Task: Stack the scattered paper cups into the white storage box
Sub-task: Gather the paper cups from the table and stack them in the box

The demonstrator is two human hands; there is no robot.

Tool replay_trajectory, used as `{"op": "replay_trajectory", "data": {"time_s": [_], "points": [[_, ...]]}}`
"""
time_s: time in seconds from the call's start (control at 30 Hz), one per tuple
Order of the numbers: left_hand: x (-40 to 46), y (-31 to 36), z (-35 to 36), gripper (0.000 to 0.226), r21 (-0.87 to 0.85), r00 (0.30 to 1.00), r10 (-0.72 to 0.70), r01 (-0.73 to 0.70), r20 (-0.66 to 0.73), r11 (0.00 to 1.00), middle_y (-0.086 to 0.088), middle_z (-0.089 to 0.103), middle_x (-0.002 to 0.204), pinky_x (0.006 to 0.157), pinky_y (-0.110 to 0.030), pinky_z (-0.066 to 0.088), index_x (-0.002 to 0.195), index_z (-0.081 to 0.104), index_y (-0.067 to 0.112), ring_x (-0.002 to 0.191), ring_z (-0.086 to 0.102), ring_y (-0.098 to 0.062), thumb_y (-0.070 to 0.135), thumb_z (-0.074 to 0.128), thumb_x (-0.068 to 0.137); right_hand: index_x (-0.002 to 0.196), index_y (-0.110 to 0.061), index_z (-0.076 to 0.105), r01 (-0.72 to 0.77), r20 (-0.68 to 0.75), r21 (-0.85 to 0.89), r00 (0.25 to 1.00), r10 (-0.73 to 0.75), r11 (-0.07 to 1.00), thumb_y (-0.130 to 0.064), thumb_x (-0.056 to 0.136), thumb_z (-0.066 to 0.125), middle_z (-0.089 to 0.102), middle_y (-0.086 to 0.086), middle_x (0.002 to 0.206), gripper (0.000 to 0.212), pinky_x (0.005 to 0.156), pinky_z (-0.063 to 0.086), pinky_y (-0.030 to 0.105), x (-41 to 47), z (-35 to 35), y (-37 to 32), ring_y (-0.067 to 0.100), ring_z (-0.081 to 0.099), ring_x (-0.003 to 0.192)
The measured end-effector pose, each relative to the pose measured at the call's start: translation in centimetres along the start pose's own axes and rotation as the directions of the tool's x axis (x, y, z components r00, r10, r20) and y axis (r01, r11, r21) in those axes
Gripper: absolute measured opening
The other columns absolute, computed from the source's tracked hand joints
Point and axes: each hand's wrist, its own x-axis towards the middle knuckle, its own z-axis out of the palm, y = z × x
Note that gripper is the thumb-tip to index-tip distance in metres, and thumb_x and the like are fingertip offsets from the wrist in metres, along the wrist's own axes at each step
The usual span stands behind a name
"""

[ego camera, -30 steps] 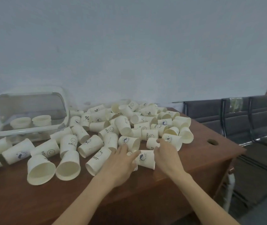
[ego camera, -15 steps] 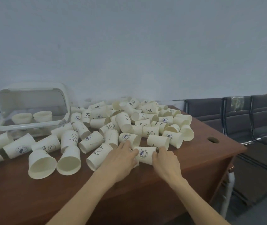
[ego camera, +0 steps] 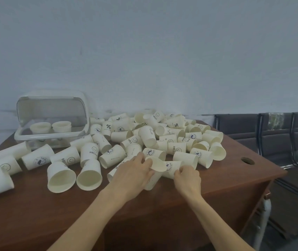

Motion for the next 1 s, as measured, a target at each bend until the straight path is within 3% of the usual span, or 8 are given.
{"op": "replay_trajectory", "data": {"time_s": [0.13, 0.37, 0.57, 0.83, 1.0], "points": [[-0.5, -0.9, -0.5, 0.032, -0.069, 0.997, -0.032, 0.027, -0.071, 0.997, 0.002, 0.043, 0.115, 0.075, -0.040, 0.051, 0.114, 0.050, 0.021, 0.097, 0.055, -0.021, 0.045, 0.034, 0.101, 0.081, -0.013, 0.050, 0.140, -0.126, -0.060, 0.981, -0.146, 0.988, -0.019, 0.091, 0.041, 0.051, 0.003, 0.073, 0.015, 0.064, 0.034, 0.035, -0.7, -1.0, -1.4, 0.030, 0.042, 0.072], [-1.4, -3.7, -1.8, 0.039, -0.126, 0.981, -0.080, 0.058, -0.178, 0.990, 0.009, 0.044, 0.113, 0.072, -0.039, 0.051, 0.106, 0.053, 0.027, 0.090, 0.059, -0.017, 0.055, 0.027, 0.096, 0.089, -0.016, 0.049, 0.410, -0.194, -0.302, 0.857, -0.477, 0.861, -0.021, 0.097, 0.035, 0.051, 0.000, 0.068, 0.017, 0.057, 0.030, 0.036, -0.9, -2.0, -5.4, 0.027, 0.044, 0.066], [-3.0, -7.5, -3.9, 0.029, -0.192, 0.934, -0.193, 0.139, -0.300, 0.971, 0.013, 0.045, 0.112, 0.064, -0.030, 0.041, 0.101, 0.057, 0.028, 0.078, 0.055, -0.010, 0.049, 0.037, 0.098, 0.089, -0.015, 0.047, 0.561, -0.150, -0.328, 0.763, -0.628, 0.760, -0.015, 0.095, 0.040, 0.059, 0.001, 0.068, 0.009, 0.054, 0.038, 0.036, -0.5, -0.9, -9.7, 0.026, 0.056, 0.062], [-5.3, -13.4, -5.2, 0.025, -0.246, 0.827, -0.370, 0.289, -0.423, 0.925, 0.014, 0.046, 0.109, 0.069, -0.032, 0.048, 0.096, 0.057, 0.028, 0.079, 0.058, -0.012, 0.047, 0.042, 0.096, 0.091, -0.015, 0.043, 0.720, -0.083, -0.247, 0.651, -0.755, 0.648, -0.015, 0.096, 0.040, 0.056, -0.001, 0.063, 0.006, 0.050, 0.032, 0.035, -0.4, 3.6, -16.9, 0.024, 0.050, 0.056], [-6.2, -17.4, -5.7, 0.023, -0.283, 0.758, -0.460, 0.366, -0.463, 0.887, 0.014, 0.047, 0.101, 0.064, -0.031, 0.048, 0.091, 0.056, 0.027, 0.077, 0.058, -0.011, 0.047, 0.045, 0.094, 0.095, -0.016, 0.044, 0.791, 0.019, -0.230, 0.585, -0.811, 0.566, -0.015, 0.096, 0.039, 0.060, 0.000, 0.070, 0.005, 0.057, 0.041, 0.038, -0.4, 6.4, -21.4, 0.026, 0.056, 0.064]]}}
